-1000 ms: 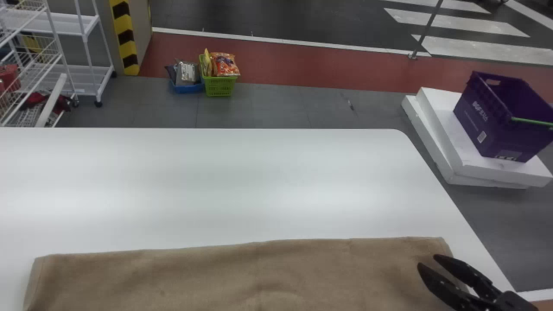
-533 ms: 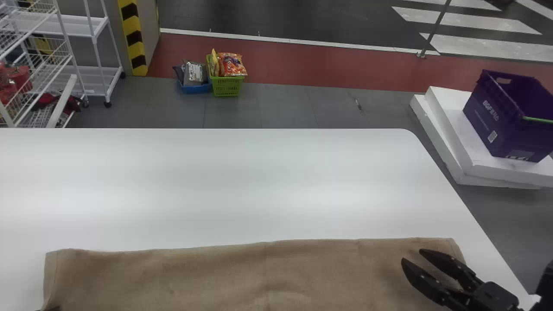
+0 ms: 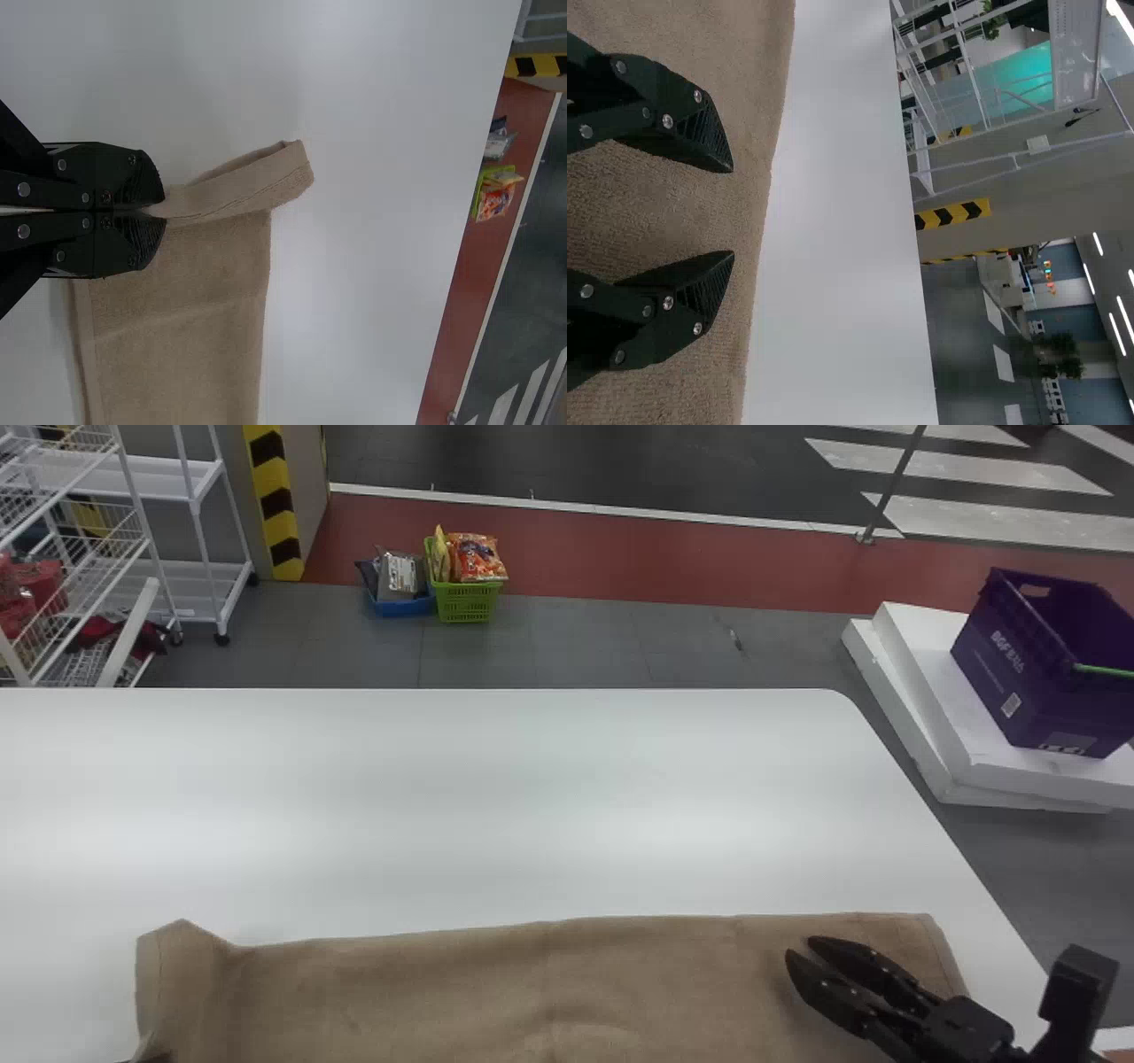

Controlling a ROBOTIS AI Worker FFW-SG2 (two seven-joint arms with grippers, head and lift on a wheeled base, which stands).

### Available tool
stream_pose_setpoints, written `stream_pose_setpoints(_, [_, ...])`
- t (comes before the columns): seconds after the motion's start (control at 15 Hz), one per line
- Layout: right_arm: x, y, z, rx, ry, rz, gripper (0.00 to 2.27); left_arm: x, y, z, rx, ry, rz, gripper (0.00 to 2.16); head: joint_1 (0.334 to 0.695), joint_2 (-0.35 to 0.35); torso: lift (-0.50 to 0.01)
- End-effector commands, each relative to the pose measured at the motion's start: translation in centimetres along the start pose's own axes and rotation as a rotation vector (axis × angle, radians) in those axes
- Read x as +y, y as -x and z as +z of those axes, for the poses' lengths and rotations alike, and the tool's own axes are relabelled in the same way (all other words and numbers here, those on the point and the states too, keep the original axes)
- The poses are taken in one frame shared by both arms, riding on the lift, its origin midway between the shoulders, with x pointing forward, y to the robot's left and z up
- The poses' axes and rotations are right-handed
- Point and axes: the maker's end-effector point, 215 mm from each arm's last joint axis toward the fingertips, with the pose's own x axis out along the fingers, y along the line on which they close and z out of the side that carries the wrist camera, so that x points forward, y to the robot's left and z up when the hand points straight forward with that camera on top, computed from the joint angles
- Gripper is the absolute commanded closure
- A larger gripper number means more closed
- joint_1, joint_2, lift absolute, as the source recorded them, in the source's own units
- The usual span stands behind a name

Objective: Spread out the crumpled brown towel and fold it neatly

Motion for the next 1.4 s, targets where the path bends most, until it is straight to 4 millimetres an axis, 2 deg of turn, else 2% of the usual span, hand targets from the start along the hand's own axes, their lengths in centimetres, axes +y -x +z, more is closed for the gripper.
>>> stream_pose_setpoints(0.0, [0.7,-0.6,-0.2,0.018,0.014,0.013,2.02,-3.3,1.7,2.5,-0.058,-0.035,-0.069,1.56,0.695,-0.184,-0.126])
stream_pose_setpoints(0.27, [2.2,-1.6,-1.7,0.061,0.012,0.038,2.02,-9.2,3.9,8.3,-0.206,-0.118,-0.191,1.56,0.695,-0.215,-0.126])
stream_pose_setpoints(0.47, [4.2,-2.9,-2.9,0.090,0.011,0.072,2.02,-10.6,4.3,10.1,-0.248,-0.144,-0.208,1.56,0.695,-0.226,-0.126])
stream_pose_setpoints(0.67, [6.7,-5.4,-3.7,0.111,0.017,0.099,2.02,-11.7,4.4,9.9,-0.244,-0.148,-0.246,1.56,0.695,-0.212,-0.126])
stream_pose_setpoints(0.93, [12.2,-9.8,-4.2,0.143,0.035,0.160,2.02,-13.5,5.1,9.3,-0.238,-0.158,-0.302,1.56,0.695,-0.159,-0.126])
stream_pose_setpoints(1.0, [13.6,-10.6,-3.8,0.137,0.036,0.175,2.02,-13.7,5.2,9.3,-0.240,-0.161,-0.306,1.56,0.695,-0.143,-0.126])
stream_pose_setpoints(1.07, [14.2,-10.7,-3.4,0.132,0.041,0.182,2.02,-13.9,5.2,9.3,-0.241,-0.163,-0.312,1.56,0.695,-0.104,-0.126])
stream_pose_setpoints(1.2, [14.6,-10.0,-1.9,0.097,0.042,0.186,1.91,-14.0,5.3,9.3,-0.242,-0.163,-0.314,1.56,0.695,-0.072,-0.126])
stream_pose_setpoints(1.33, [13.7,-8.7,0.1,0.061,0.023,0.172,1.90,-13.8,5.2,9.8,-0.251,-0.164,-0.308,1.56,0.695,-0.062,-0.126])
